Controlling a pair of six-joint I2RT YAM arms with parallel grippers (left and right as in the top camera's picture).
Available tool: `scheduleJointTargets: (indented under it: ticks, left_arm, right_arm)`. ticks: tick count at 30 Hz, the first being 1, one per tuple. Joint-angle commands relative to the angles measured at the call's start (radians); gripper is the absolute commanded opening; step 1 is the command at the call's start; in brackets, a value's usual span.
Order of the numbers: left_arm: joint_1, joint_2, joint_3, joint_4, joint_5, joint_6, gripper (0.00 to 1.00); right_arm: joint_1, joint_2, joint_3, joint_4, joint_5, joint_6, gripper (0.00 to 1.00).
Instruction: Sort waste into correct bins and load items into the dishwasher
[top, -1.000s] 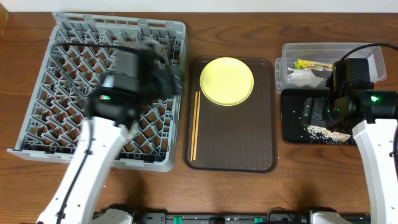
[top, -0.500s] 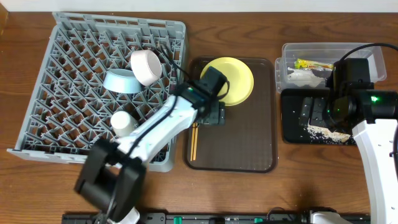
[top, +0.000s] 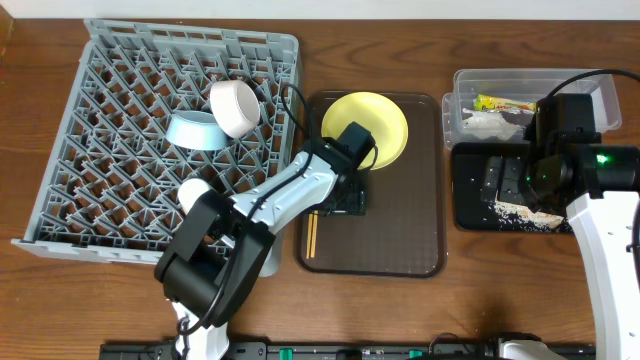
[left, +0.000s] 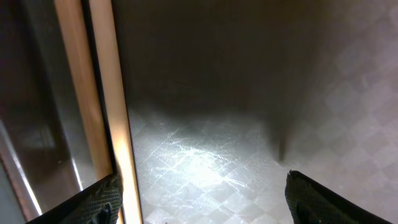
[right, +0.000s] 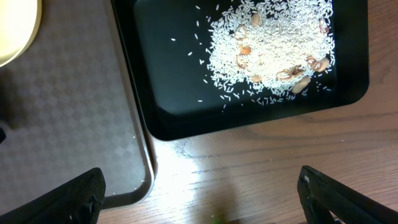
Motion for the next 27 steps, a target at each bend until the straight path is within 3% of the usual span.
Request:
scheduleJointTargets:
  ticks: [1,8,11,13,17,19,23,27]
  left_arm:
    - [0.000,0.032,-0.005,-0.002,-0.002,-0.012,0.84]
    - [-0.002,0.071,-0.005,-0.003,-0.001,-0.012,0.82]
    - [-0.002,0.070,-0.005,-0.004,-0.001,-0.012,0.65]
    - [-0.002,0.070,-0.005,-0.013,0.004,-0.012,0.41]
    - [-0.001,0.070,-0.005,-0.034,0.007,-0.011,0.27]
    - [-0.001,0.070,-0.005,-0.052,0.016,-0.011,0.14]
    - [-0.001,0.064,-0.005,-0.056,0.026,-0.011,0.06]
    - [0.000,0.017,-0.002,-0.071,0.025,-0.003,0.06]
  right_arm:
    - [-0.004,-0.006,0.014,-0.003,0.011,0.000,0.96]
    - [-0.004,-0.006,0.014,-0.004,0.011,0.000,0.97]
    - [-0.004,-0.006,0.014,-0.004,0.011,0.000,0.96]
    - [-0.004,-0.006,0.014,-0.004,0.011,0.000,0.96]
    - [-0.004,-0.006,0.014,-0.005,0.011,0.000,0.96]
    - [-0.004,-0.006,0.014,-0.005,0.011,0.000,0.96]
    - [-0.004,-0.006,0.014,-0.010,0.011,0.000,0.95]
    - [-0.004,-0.006,0.014,-0.019,0.011,-0.001,0.95]
